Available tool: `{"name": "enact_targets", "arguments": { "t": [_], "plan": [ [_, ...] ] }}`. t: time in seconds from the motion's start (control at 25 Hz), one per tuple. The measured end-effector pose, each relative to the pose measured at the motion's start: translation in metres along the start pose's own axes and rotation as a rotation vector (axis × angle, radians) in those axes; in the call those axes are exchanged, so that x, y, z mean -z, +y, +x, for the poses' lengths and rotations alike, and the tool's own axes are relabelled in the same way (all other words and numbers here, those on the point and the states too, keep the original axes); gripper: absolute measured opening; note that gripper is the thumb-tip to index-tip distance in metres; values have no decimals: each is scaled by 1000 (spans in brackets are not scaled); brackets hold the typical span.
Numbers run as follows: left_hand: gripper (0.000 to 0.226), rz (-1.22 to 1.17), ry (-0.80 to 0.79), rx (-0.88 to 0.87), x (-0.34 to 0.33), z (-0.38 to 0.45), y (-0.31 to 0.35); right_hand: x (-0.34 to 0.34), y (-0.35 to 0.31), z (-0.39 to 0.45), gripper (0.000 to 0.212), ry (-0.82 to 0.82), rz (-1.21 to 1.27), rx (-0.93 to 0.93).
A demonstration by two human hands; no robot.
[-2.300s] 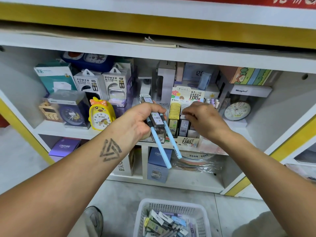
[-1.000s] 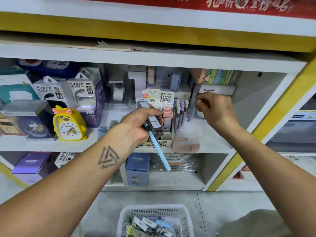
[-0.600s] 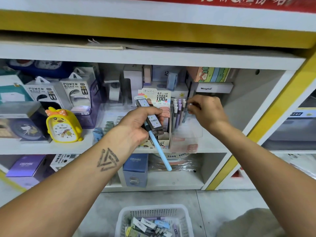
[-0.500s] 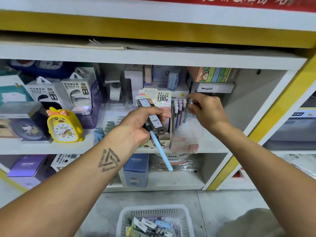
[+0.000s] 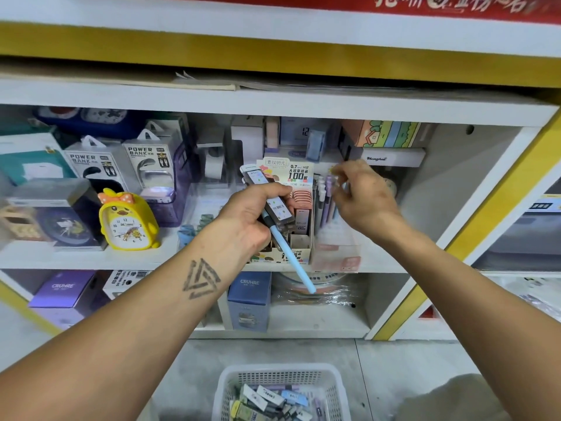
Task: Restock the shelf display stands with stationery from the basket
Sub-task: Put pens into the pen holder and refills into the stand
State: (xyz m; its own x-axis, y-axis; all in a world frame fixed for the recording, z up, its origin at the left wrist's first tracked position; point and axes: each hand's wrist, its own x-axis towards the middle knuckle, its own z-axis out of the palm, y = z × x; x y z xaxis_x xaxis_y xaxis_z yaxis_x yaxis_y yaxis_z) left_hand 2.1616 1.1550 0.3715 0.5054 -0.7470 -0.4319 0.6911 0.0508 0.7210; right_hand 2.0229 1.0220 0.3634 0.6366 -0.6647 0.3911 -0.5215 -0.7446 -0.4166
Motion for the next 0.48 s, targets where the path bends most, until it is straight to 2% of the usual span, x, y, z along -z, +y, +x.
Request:
{"name": "enact_targets", "arguments": {
  "t": [0.04,0.08,0.12,0.2,0.36,0.44,0.48],
  "plan": [
    [18,-16,14,-17,1,1,2,4,-11,-4,14,-118,282,-54],
    [18,-29,23,-31,2,2,3,9,-21,-9,20,-287,537,-96],
    [16,-36,25,-42,3,4,4,11,-30,-15,27,-453,675,-98],
    [11,-51,34,-53,4,5,4,10,-43,-27,32,-649,726,-38],
    [13,-62,72,-92,7,9,4,2,-50,-30,34,-715,764,-28],
    [16,-94,78,-108,8,10,9,11,-40,-29,40,-885,667,0],
    [19,-116,83,-114,10,11,11,18,-33,-28,49,-949,627,12]
  ]
}}
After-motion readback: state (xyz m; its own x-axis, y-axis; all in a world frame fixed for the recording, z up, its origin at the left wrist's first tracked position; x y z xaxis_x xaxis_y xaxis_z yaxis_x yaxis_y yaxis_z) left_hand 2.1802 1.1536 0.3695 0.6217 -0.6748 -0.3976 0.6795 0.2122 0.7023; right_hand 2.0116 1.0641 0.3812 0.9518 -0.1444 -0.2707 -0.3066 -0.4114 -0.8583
